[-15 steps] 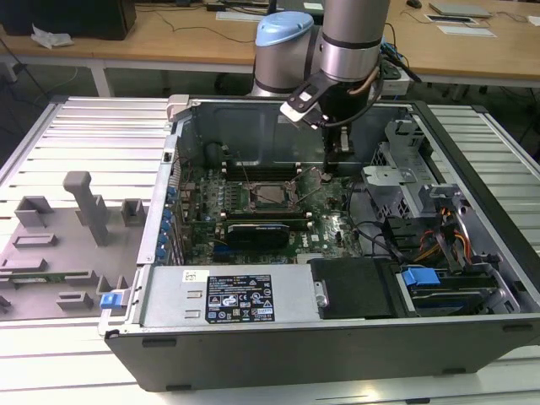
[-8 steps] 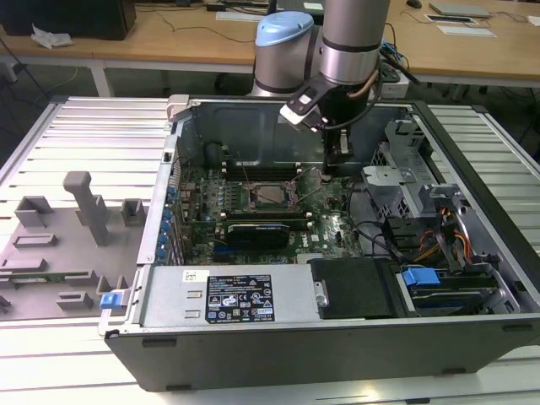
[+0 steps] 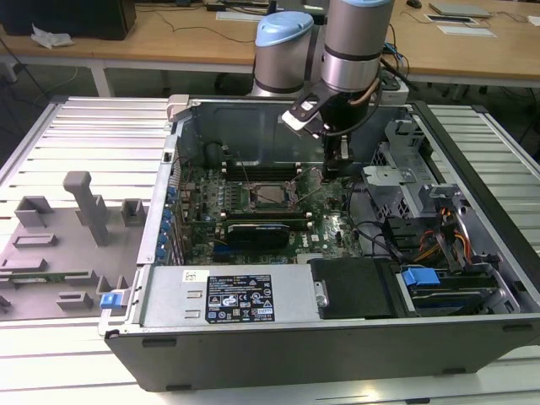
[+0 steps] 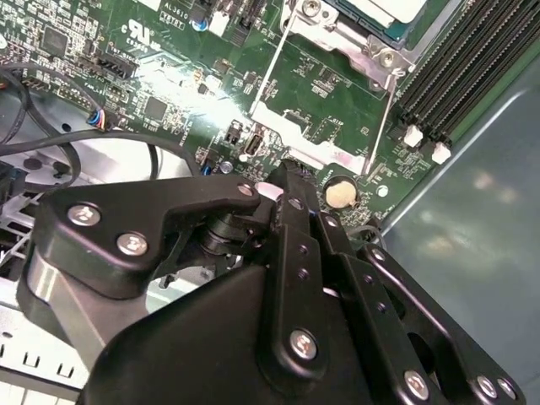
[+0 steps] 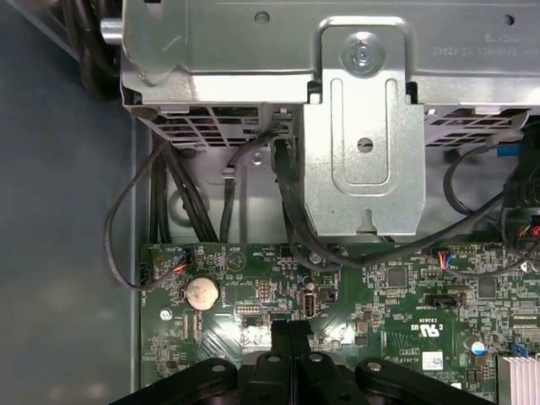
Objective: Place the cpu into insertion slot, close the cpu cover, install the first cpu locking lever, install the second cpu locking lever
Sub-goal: 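Close the cpu cover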
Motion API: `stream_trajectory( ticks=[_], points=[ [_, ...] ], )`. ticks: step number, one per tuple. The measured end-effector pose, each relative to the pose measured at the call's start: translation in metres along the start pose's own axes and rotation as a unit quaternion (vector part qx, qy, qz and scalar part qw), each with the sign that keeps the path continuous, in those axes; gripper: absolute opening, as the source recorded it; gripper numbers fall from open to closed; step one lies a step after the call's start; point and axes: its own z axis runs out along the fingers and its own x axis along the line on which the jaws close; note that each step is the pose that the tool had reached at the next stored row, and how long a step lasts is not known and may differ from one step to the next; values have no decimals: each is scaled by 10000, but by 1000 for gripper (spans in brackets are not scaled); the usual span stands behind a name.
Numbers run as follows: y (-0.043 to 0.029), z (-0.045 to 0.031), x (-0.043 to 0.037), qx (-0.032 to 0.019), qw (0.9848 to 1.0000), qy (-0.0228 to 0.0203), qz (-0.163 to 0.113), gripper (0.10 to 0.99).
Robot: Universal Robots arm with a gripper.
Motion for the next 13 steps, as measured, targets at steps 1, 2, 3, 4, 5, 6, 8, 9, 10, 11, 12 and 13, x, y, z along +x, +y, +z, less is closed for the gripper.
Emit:
stream_trajectory(
  ticks=[1,2,3,4,5,6,8,9,10,11,12,13],
  points=[
    [-1,14,0,0,10000,0,0,106],
    [-2,28,0,0,10000,-1,0,106],
    [-2,30,0,0,10000,-2,0,106],
    [-1,33,0,4,10000,-1,0,106],
    [-1,34,0,58,10000,0,-1,106],
    [0,35,0,113,9999,0,-1,106],
    [10,38,0,442,9990,1,-4,106],
    [10,38,1,446,9990,0,-3,106],
    [10,38,1,449,9990,0,-3,106],
    [10,38,0,455,9990,1,-4,106],
    [10,38,0,457,9990,0,-4,106],
    [1,39,2,457,9990,2,-4,106]
  ],
)
